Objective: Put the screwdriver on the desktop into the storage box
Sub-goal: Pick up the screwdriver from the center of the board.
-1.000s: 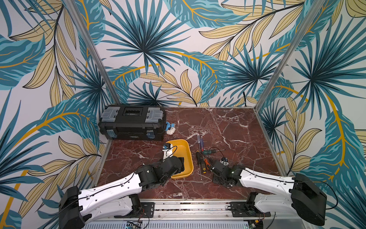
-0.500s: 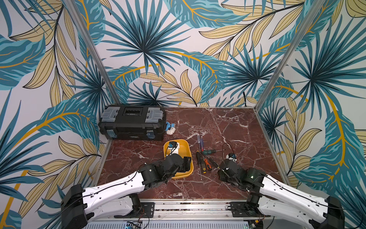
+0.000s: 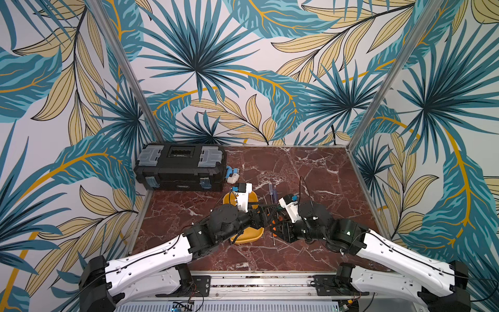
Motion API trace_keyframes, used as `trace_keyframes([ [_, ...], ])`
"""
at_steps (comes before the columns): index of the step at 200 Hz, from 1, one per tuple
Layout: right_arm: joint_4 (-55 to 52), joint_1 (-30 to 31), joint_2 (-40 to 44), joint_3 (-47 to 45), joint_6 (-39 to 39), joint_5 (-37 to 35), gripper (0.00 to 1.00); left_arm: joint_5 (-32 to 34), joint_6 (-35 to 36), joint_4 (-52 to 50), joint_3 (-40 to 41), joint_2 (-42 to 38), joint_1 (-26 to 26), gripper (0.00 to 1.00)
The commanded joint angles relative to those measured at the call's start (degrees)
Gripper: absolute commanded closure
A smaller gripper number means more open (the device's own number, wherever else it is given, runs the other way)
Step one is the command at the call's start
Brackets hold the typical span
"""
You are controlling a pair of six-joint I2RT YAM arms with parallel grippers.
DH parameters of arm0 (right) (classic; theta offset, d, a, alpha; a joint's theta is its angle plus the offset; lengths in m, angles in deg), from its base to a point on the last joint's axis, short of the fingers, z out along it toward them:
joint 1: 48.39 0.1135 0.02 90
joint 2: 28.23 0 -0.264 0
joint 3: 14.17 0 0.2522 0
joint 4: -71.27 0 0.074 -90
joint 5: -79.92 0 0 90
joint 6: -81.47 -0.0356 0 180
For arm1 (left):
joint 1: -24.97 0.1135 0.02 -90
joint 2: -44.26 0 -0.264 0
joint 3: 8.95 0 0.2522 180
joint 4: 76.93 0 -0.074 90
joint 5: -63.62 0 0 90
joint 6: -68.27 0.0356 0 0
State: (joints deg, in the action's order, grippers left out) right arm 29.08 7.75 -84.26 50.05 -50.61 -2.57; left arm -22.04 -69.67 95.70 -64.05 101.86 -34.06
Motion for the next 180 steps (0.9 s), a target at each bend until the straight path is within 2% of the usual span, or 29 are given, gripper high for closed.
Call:
trace_keyframes([
  [1,2.5,0.8,-0.9,1.3,2.0,0.7,0.98,1.0,1.0,-3.7,-3.0,0.6,0.2,0.20],
  [29,1.8,1.4,-0.9,1.5,1.6,-4.1,0.99,11.5,-2.3,-11.2,-3.1,-1.5,0.4,0.21],
  [46,1.4,1.6,-1.0,1.5,1.5,-5.8,0.99,14.3,-3.8,-13.6,-2.1,-3.3,0.7,0.19],
  [89,2.3,2.9,-1.5,2.5,2.4,-6.5,1.00,10.1,-6.3,-9.3,0.7,-3.2,1.6,0.19],
  [118,2.4,4.1,-3.2,3.7,2.8,-6.1,1.00,4.6,-8.7,-0.9,3.3,-1.8,2.3,0.24],
  [133,2.4,4.9,-3.8,4.2,3.0,-6.7,1.00,3.2,-9.9,1.8,4.0,-1.3,2.6,0.30],
  [180,3.3,6.1,-4.3,3.8,2.7,-8.9,1.00,2.7,-12.5,3.2,5.1,-1.1,2.9,0.66],
])
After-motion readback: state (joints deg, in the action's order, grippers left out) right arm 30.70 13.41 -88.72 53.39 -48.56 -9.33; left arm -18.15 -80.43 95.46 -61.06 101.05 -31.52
